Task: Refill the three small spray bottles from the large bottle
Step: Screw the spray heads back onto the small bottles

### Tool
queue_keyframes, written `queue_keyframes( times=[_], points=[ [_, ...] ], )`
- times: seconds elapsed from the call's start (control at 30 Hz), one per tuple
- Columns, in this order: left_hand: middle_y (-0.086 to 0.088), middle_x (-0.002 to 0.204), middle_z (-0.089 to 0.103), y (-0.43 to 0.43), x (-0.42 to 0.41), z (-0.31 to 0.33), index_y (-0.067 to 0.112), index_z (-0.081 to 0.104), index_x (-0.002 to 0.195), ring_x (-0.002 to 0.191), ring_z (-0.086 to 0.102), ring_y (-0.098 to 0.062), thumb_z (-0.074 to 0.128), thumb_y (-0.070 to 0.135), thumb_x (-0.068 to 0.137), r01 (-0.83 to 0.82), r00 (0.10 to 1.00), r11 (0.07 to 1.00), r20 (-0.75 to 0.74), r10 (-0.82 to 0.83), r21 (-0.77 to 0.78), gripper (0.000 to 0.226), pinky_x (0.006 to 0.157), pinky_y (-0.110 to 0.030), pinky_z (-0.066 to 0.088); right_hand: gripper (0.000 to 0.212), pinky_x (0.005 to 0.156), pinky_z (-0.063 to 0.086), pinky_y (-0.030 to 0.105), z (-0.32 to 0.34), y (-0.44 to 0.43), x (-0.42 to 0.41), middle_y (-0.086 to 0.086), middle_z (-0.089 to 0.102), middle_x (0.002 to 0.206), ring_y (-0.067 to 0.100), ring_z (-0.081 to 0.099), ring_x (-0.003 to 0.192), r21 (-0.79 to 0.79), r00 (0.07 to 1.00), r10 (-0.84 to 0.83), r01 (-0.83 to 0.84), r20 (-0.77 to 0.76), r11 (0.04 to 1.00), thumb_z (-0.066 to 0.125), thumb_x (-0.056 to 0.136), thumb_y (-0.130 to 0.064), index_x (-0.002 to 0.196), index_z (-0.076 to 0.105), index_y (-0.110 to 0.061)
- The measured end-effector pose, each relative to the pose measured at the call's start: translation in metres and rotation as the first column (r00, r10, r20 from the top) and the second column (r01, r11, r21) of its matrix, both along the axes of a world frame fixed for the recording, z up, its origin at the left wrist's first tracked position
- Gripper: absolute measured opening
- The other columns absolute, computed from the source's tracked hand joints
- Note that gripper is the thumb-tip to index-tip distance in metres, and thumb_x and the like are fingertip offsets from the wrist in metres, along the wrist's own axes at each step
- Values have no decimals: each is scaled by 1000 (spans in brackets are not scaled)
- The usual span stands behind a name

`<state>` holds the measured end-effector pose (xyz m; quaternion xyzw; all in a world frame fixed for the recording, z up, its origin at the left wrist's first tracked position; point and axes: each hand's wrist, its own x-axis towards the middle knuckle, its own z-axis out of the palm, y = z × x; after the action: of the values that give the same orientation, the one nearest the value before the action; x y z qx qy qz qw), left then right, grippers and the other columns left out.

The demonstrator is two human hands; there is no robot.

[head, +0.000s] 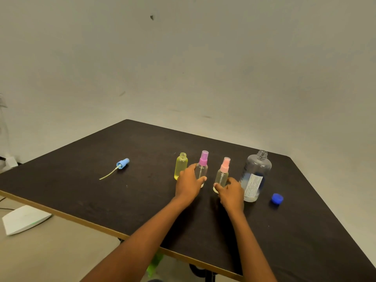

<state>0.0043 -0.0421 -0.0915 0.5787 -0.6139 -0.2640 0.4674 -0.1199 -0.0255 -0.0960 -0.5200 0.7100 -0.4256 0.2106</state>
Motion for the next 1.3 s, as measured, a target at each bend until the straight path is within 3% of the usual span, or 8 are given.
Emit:
queue_keyframes(
  times=[0.37,0.53,0.6,0.7,0.8,0.97,1.17,1.3],
  points=[
    [-11,125,62,2,1,3,7,53,128,118,58,-24,72,8,79,78,990,993,-127,-66,87,53,100,-37,47,35,73,44,34,-2,7,8,12,64,106,27,60,96,-57,993,-58,52,-107,997,60,88,-28,117,56,-9],
    [-10,138,52,26,6,1,7,37,141,125,52,-25,73,13,79,73,997,994,-34,-70,82,72,103,-37,44,52,75,45,36,-3,9,6,16,63,107,30,59,100,-55,994,-65,60,-90,997,65,82,-34,124,52,-8],
    [-3,131,59,44,20,1,15,45,137,116,59,-19,73,20,79,54,997,998,46,-55,27,64,98,-41,48,62,78,46,38,-4,7,5,19,63,107,32,59,100,-64,994,-73,68,-76,996,66,81,-36,131,45,-7],
    [10,104,69,56,63,11,27,64,114,86,66,-7,70,27,81,-89,983,988,149,108,-128,34,81,-35,54,66,77,46,38,-4,8,6,19,63,106,32,59,98,-95,995,-72,65,-71,993,61,83,-39,137,39,-8],
    [3,110,64,40,121,21,22,64,111,96,61,-16,69,25,82,-272,924,937,211,318,-221,30,85,-37,51,65,76,47,38,0,16,12,16,63,104,28,60,92,-207,992,-100,82,-81,975,54,89,-38,142,29,-10],
    [-16,136,45,2,185,19,14,49,131,123,42,-38,66,32,84,-448,764,891,545,344,66,53,99,-48,38,47,59,40,25,7,30,25,0,55,79,12,51,64,-461,977,-85,-14,-194,887,55,91,-21,135,42,-10],
    [-10,110,67,-5,185,12,16,63,109,106,57,-29,59,26,90,-502,738,864,536,409,32,22,95,-40,34,27,49,33,15,2,30,26,7,59,68,11,48,55,-510,957,-70,-89,-283,855,60,87,-11,113,58,-5],
    [-8,102,70,4,165,15,14,67,103,95,63,-26,66,26,85,-408,839,913,393,377,-3,22,87,-38,44,12,44,45,23,-2,30,31,7,65,68,13,56,52,-592,921,-52,-204,-386,779,59,82,-17,87,64,-7]
  ],
)
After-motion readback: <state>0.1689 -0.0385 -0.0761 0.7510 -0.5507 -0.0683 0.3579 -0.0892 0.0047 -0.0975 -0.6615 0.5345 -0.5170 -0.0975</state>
